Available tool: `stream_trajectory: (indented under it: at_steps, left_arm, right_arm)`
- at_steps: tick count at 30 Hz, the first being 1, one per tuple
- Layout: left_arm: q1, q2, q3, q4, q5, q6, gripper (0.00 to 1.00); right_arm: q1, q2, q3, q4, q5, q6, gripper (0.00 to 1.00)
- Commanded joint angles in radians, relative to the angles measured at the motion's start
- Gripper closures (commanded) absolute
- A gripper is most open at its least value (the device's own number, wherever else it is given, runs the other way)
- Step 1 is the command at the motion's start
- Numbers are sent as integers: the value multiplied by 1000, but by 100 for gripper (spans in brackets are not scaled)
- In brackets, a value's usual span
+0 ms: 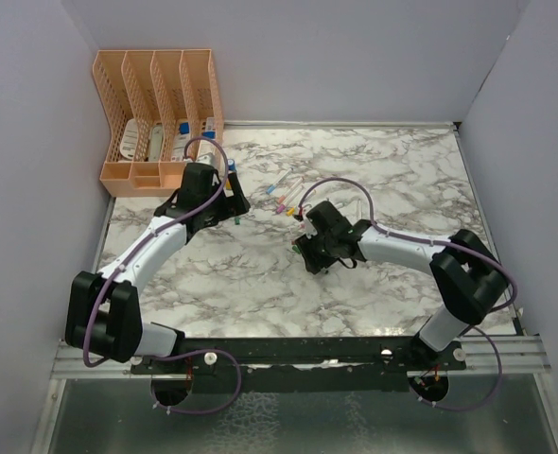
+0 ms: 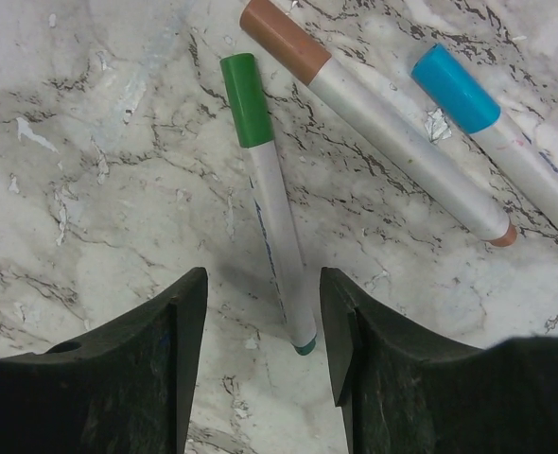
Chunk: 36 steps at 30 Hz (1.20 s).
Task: Open the pen caps
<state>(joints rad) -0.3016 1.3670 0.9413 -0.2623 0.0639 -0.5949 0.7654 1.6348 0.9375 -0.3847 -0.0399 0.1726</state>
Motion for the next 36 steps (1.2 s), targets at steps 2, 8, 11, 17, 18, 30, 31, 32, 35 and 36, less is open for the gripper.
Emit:
stream_trajectory:
  at_steps: [2,8,11,17,18,30,31,32,35,36]
  left_arm:
    - [-2,-41,-22,25,20,-14,1]
    - [-2,-45,-31,28,19,-18,1]
    - [-3,-49,-34,28,19,-20,1]
    - [-3,-60,-35,25,22,-23,1]
    - [-3,-61,-34,24,19,-23,1]
    - [-3,-68,-46,74,100,-63,1]
    - [-2,-67,-54,95,123,-78,1]
    - [-2,-65,-65,122,150,-99,1]
    - [-5,-64,-115,246,232,-180,1]
    - [-8,-67,-142,298,258,-215,1]
  right_arm:
    - [16,38,-2,39,46,-15,51]
    - [28,74,-2,35,60,-19,59]
    - [34,95,-3,26,65,-17,66]
    - [41,114,-6,9,69,-15,87]
    - [43,114,-6,6,66,-17,90]
    - [43,-19,-17,52,-112,-76,99]
    - [43,-35,-9,58,-118,-70,99]
    - [43,-47,-1,60,-119,-63,99]
    - [42,-71,34,68,-121,-32,99]
    - [43,-75,45,72,-121,-19,99]
